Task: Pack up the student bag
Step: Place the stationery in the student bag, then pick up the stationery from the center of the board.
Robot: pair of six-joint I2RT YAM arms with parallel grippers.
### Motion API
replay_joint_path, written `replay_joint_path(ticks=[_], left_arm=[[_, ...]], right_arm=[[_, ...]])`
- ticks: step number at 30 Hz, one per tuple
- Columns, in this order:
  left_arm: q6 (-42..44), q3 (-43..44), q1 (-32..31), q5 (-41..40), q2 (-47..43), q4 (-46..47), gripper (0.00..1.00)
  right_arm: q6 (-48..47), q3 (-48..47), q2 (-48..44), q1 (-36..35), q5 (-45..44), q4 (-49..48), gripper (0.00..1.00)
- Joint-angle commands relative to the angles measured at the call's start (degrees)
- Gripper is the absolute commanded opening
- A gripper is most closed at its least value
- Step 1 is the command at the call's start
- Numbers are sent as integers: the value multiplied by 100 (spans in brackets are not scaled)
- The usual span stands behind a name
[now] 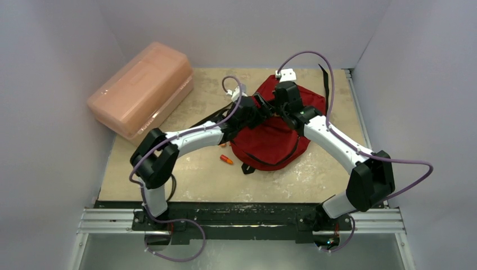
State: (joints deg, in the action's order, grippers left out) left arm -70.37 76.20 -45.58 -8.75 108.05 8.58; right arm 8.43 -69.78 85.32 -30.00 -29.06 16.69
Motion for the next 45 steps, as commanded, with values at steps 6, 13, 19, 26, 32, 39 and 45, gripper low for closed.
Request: replay_joint_path(ticks=[6,13,19,26,32,39,45], left_arm=[[1705,-1886,-47,691,-2332,-215,74],[1004,-3082,-99,-1576,-4456,-3682,69],[-952,-3230,-39,-1086,-4442,-5531,74],[-1656,-2559,156,-346,-3023,-5486,71],[-1754,-1672,212,-165,-1648,-5350,71],[-2020,-1580,225,-561,-1432,-4840,70],[-2172,-1062,235,-847,-1103,-5447,52]], right_arm=[[119,-71,-130,-64,-8,-388,0],[126,-49,-167,-68,-57,-351,0],[181,-140,-15,-68,58,-245,0],[187,-261,80,-68,258,-108,0],[136,-254,13,-68,272,-73,0],[107,-248,-8,-76,373,-100,0],[101,-286,32,-72,423,-117,0]])
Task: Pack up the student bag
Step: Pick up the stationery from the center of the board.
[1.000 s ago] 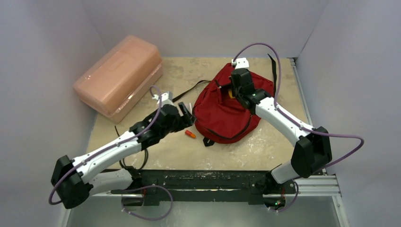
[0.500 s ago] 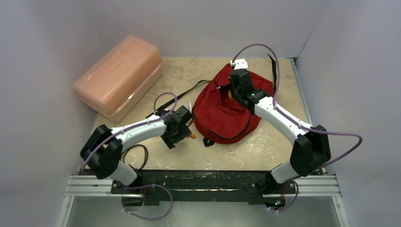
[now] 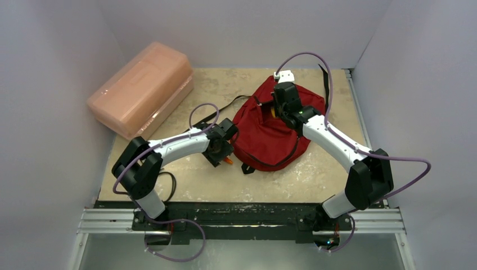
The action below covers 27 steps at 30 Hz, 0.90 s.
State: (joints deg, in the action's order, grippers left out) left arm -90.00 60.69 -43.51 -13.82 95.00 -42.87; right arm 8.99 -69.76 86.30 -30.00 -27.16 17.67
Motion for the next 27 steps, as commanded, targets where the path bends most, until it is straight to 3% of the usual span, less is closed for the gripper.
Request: replay_joint_path(ticks=[1,9,13,17,22,27], left_arm=[[-242,518,31,-393,271,-317,48],[-192,680,70,-498,706,-211,45],[-214,649,66,-481,772,-297,35],[-171,426,70,-751,468,-479,18],[978,-364,66,-1385,-1080,-110,1],[3359,-1857,103,-406,-3559,2376,0]], right_arm=[[37,-292,-57,-70,237,-220,0],[32,-301,-52,-68,305,-226,0],[32,-297,-56,-68,336,-213,0],[26,-309,-74,-75,352,-205,0],[15,-313,-96,-78,336,-174,0],[39,-346,-43,-75,448,-186,0]])
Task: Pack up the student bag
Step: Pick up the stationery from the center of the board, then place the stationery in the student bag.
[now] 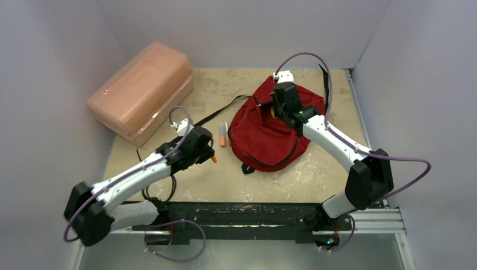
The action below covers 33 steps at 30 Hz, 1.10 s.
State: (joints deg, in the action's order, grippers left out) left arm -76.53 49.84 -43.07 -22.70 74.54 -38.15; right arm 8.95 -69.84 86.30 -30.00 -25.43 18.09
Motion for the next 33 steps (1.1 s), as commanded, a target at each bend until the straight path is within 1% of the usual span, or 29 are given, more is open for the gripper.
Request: replay_joint_path(ticks=[1,2,4,6,8,11,15,18,20,21,23,26,31,33], left_arm=[[2317,-964,74,752,-1829,2339,0],[2522,-1065,83,961,-2096,2664,0],[2693,-1044,109,1227,-2331,2818,0],[2705,-836,121,1451,-2270,2948,0],[2622,-671,123,1787,-1996,3364,0],[2438,-339,132,2401,-1273,4390,0],[1972,428,132,3145,137,5468,0],[1394,1003,129,3427,1165,6133,0],[1151,1372,119,3443,1751,6298,0],[1003,1526,115,3352,2074,6283,0],[737,1678,115,3134,2447,6413,0],[332,1714,114,2863,2889,6962,0],[-73,1949,80,2297,3409,7223,0],[-130,2159,62,1977,3581,7046,0]], right_arm=[[49,-355,-25,-76,293,-212,0],[60,-369,-18,-80,317,-205,0],[78,-380,-17,-70,360,-202,0],[102,-372,-15,-75,392,-209,0],[122,-367,-8,-75,438,-200,0],[133,-365,-21,-76,418,-187,0],[179,-351,-80,-74,390,-196,0],[186,-309,-153,-69,422,-238,0],[194,-282,-210,-70,430,-271,0],[202,-257,-245,-68,429,-293,0],[212,-234,-270,-75,443,-317,0],[221,-234,-264,-73,473,-325,0],[230,-247,-237,-68,471,-335,0],[222,-248,-237,-68,467,-336,0]])
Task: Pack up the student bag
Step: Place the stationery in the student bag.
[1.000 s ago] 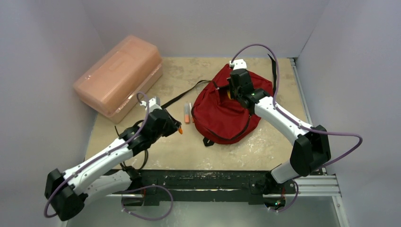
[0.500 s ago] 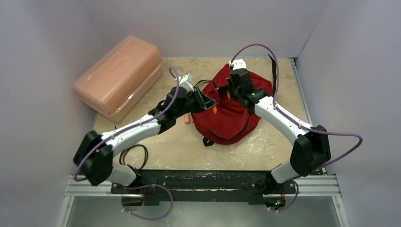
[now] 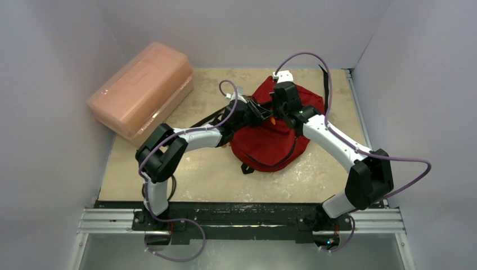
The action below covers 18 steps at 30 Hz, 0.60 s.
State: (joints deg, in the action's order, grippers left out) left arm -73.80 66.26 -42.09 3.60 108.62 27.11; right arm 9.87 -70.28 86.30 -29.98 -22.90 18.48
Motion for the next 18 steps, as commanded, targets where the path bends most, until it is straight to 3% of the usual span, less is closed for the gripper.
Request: replay_joint_path(ticks=[1,3,7,10,11,12,15,18], left_arm=[[-479,642,-55,-793,246,412,0],[-737,894,-69,-1053,417,112,0],[-1355,1709,-111,-1386,657,-1425,0],[-1441,2075,-151,-1534,743,-2083,25],[-1441,2102,-164,-1541,729,-2163,40],[-1470,2105,-174,-1556,707,-2264,49],[-1422,2123,-196,-1524,635,-2498,61],[-1232,1965,-201,-1501,421,-2547,64]], right_arm=[[125,-204,-237,-78,209,-373,0],[114,-198,-232,-77,199,-366,0],[71,-221,-264,-75,39,-326,0],[51,-176,-314,-70,22,-381,0],[44,-192,-308,-74,24,-369,0],[42,-208,-299,-72,22,-359,0],[41,-206,-298,-77,22,-359,0],[34,-197,-298,-70,16,-362,0]])
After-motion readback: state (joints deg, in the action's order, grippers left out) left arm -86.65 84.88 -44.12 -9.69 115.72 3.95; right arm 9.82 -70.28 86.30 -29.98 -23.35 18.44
